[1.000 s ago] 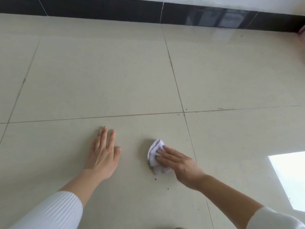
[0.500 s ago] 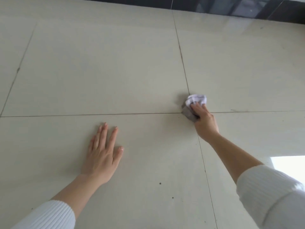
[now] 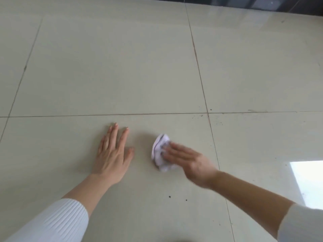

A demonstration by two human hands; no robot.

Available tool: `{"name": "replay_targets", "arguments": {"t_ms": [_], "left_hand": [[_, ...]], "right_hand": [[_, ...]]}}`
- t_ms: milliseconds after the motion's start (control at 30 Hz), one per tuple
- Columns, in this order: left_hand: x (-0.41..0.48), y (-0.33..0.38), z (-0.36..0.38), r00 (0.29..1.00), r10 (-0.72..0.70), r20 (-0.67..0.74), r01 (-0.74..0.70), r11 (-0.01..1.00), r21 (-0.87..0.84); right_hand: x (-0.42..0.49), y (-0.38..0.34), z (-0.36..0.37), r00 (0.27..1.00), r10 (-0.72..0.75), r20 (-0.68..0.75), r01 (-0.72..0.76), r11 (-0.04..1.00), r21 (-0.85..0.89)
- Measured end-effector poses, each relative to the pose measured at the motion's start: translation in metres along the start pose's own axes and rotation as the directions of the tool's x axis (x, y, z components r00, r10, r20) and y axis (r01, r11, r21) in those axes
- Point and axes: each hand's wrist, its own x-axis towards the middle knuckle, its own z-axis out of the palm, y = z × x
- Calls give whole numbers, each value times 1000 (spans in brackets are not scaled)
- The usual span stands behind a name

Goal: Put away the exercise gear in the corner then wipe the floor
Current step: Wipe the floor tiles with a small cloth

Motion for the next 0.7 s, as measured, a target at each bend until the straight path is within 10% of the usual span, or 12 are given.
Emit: {"name": "replay_targets", "arguments": {"t_ms": [67, 133, 200, 333, 500, 700], "left_hand": [[-1, -3, -3, 1000, 5, 23, -5, 1000, 5], [-3, -9, -7, 1000, -13, 19, 13, 1000, 0], [-6, -19, -12, 998, -56, 15, 56, 998, 2], [-19, -50, -24, 990, -142, 5, 141, 989, 35], [-45, -86, -38, 955, -296, 29, 294, 955, 38], [-61, -95, -32, 944, -331, -1, 331, 942, 53]], "right_hand": [[21, 35, -24, 897, 382, -223, -372, 924, 87], [37, 64, -43, 625, 721, -299, -712, 683, 160], [50, 76, -47, 459, 837, -298, -851, 510, 122], [84, 43, -11, 637, 723, -266, -736, 674, 68], [90, -51, 50, 973, 218, -73, -223, 972, -70], [51, -83, 61, 868, -347, 354, 380, 924, -26]]}}
